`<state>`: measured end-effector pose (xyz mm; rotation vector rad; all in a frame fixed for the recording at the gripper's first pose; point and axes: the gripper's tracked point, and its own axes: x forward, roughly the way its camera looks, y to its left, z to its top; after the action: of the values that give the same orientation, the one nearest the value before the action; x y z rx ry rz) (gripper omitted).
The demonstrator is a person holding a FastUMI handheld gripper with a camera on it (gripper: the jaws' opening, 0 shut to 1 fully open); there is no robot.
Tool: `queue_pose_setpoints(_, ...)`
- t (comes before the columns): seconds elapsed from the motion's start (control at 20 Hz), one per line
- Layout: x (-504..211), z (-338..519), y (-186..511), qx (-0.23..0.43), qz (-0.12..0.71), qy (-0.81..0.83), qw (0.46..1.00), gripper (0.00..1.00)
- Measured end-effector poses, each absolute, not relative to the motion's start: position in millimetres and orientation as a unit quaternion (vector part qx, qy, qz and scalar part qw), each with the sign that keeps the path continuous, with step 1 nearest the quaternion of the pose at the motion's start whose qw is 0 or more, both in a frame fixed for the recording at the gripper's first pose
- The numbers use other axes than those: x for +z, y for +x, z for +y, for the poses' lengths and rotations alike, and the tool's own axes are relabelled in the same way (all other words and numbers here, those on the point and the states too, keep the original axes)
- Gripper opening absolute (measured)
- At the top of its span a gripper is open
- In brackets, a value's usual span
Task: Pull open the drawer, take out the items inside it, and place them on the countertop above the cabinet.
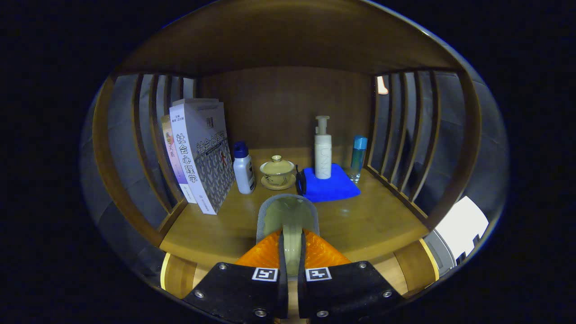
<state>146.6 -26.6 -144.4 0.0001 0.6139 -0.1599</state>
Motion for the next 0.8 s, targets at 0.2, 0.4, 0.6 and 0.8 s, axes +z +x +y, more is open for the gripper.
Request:
queue_pose_setpoints(0.2,-155.0,-32.2,176.7,-0.067,0.296,-0.016,0.953,0.1)
queue_pose_setpoints(0.4,-175.6,-38.5,190.5,-0.055,0.309,-0.044,0.948,0.12)
queue_pose_setpoints(0.6,-174.5,-39.7,201.1,-0.049,0.305,-0.028,0.951,0.17)
queue_pose_setpoints(0.8,-172.9,-42.7,206.2,-0.042,0.291,-0.031,0.955,0.24)
